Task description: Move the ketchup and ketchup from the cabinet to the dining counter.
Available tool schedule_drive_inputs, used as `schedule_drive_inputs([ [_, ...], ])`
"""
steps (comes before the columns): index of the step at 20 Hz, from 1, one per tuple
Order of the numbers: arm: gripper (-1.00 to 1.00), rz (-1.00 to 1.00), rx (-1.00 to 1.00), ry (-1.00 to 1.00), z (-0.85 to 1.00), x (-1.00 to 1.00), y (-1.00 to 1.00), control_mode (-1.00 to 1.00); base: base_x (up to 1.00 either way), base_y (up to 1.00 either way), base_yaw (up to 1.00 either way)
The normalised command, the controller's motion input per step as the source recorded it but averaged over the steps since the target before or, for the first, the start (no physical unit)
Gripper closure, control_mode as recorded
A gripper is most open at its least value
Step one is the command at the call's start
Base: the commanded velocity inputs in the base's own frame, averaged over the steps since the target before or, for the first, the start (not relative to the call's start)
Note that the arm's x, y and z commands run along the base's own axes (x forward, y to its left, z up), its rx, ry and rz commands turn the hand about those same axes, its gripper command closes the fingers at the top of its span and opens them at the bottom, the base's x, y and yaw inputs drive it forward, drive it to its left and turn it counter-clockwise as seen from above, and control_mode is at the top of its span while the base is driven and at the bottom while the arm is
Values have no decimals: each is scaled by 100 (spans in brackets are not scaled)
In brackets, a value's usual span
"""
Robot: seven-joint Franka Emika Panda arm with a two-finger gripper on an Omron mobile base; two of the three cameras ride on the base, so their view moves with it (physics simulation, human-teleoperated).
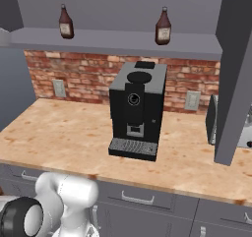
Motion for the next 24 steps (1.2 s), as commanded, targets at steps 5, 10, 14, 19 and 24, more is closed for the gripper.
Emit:
schedule_drive_inputs([
  [5, -100, 0, 0, 0, 0, 59, -29, -100, 0, 0, 0],
  [10, -100, 0, -1, 0, 0, 68, -1, -100, 0, 0, 0],
  [14, -100, 0, -4, 0, 0, 83, 0, -100, 0, 0, 0],
  [19, -100, 0, -5, 3, 0, 80, 0, -100, 0, 0, 0],
  [24, -100, 0, -6, 6, 0, 66, 5, -100, 0, 0, 0],
])
